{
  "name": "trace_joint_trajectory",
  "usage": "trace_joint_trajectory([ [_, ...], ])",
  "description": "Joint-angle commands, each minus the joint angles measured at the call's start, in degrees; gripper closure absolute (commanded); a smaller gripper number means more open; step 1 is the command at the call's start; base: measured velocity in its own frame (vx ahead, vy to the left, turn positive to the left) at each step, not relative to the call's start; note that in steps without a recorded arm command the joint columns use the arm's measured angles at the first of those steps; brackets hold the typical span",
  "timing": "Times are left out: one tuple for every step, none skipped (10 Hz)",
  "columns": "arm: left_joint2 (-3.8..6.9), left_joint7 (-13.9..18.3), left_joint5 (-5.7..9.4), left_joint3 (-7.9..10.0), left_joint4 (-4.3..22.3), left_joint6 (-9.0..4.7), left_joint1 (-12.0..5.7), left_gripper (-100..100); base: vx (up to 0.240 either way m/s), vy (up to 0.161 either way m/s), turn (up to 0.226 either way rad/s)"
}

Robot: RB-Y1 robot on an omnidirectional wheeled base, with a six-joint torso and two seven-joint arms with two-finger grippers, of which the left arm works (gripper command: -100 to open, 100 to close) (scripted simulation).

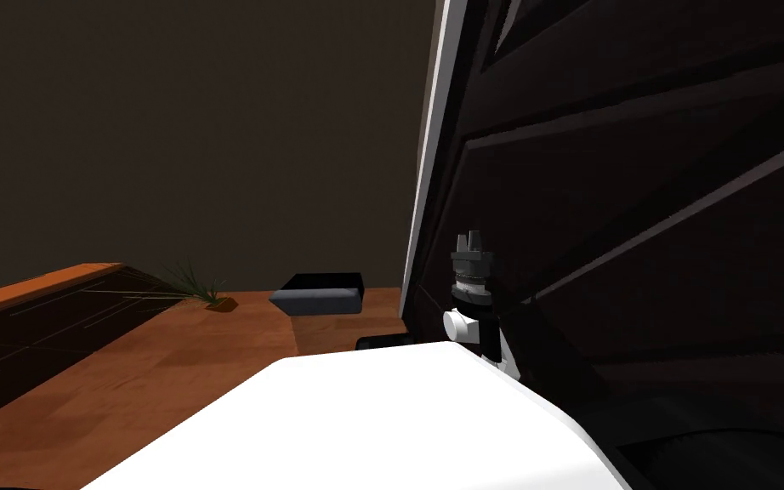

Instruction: Push the door open

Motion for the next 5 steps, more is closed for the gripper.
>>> trace_joint_trajectory([
  [0.08,-0.02,0.01,0.00,0.04,-0.01,-0.07,-100,0.103,-0.100,-0.030],
  [0.13,-0.03,0.01,0.00,0.05,-0.01,-0.10,-100,0.129,-0.074,-0.036],
  [0.18,-0.04,0.01,0.00,0.05,-0.01,-0.13,-100,0.106,-0.081,-0.057],
  [0.23,-0.05,0.02,-0.01,0.06,-0.01,-0.15,-100,0.088,-0.097,-0.036],
  [0.28,-0.06,0.02,-0.01,0.06,-0.01,-0.18,-100,0.088,-0.102,-0.022],
])
